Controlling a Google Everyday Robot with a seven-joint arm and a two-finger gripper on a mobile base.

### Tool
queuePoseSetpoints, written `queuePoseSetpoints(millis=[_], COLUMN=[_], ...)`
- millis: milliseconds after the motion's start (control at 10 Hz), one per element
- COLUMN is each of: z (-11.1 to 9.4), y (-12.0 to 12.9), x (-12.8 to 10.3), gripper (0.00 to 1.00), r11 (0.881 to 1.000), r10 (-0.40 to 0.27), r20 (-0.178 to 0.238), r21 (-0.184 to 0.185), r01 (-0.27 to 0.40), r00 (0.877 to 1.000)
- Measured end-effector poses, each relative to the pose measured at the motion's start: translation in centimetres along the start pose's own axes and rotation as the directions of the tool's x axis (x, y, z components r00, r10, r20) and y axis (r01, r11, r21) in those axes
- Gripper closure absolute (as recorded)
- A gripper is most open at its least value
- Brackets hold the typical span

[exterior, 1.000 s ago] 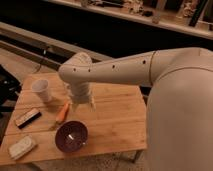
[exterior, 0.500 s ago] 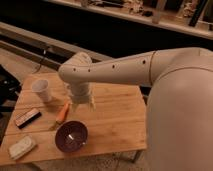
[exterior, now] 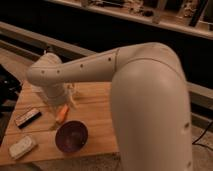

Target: Place the white sponge in the ceramic bowl

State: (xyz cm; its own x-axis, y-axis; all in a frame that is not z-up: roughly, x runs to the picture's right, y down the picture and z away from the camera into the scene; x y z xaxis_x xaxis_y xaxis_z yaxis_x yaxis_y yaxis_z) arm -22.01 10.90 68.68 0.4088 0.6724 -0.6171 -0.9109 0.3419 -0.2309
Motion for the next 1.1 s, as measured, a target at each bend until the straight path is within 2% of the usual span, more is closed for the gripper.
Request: queuePoseSetpoints(millis=[200, 300, 500, 600, 700, 800, 900, 1000, 1100], z=[-0.6, -0.9, -1.2, -1.2, -1.2, -1.2, -1.2, -1.2, -1.2], y=[3.5, 5.3, 8.3, 9.6, 10.0, 10.7, 11.4, 11.9, 12.4], x=[-1.0, -1.5, -1.8, -1.2, -0.9, -0.4, 0.1, 0.4, 0.7], gripper=[0.35, 0.35, 0.35, 0.35, 0.35, 0.35, 0.35, 0.35, 0.35], r11=[0.994, 0.985, 0.946, 0.900, 0.864, 0.804, 0.736, 0.680, 0.591], r10=[-0.108, -0.172, -0.324, -0.435, -0.503, -0.595, -0.676, -0.732, -0.806], r20=[-0.011, -0.018, -0.043, -0.063, -0.073, -0.083, -0.088, -0.089, -0.089], r21=[0.009, 0.008, -0.004, -0.012, -0.018, -0.032, -0.048, -0.062, -0.082], r01=[0.108, 0.172, 0.324, 0.435, 0.503, 0.594, 0.675, 0.730, 0.802], r00=[0.994, 0.985, 0.945, 0.898, 0.861, 0.800, 0.731, 0.675, 0.585])
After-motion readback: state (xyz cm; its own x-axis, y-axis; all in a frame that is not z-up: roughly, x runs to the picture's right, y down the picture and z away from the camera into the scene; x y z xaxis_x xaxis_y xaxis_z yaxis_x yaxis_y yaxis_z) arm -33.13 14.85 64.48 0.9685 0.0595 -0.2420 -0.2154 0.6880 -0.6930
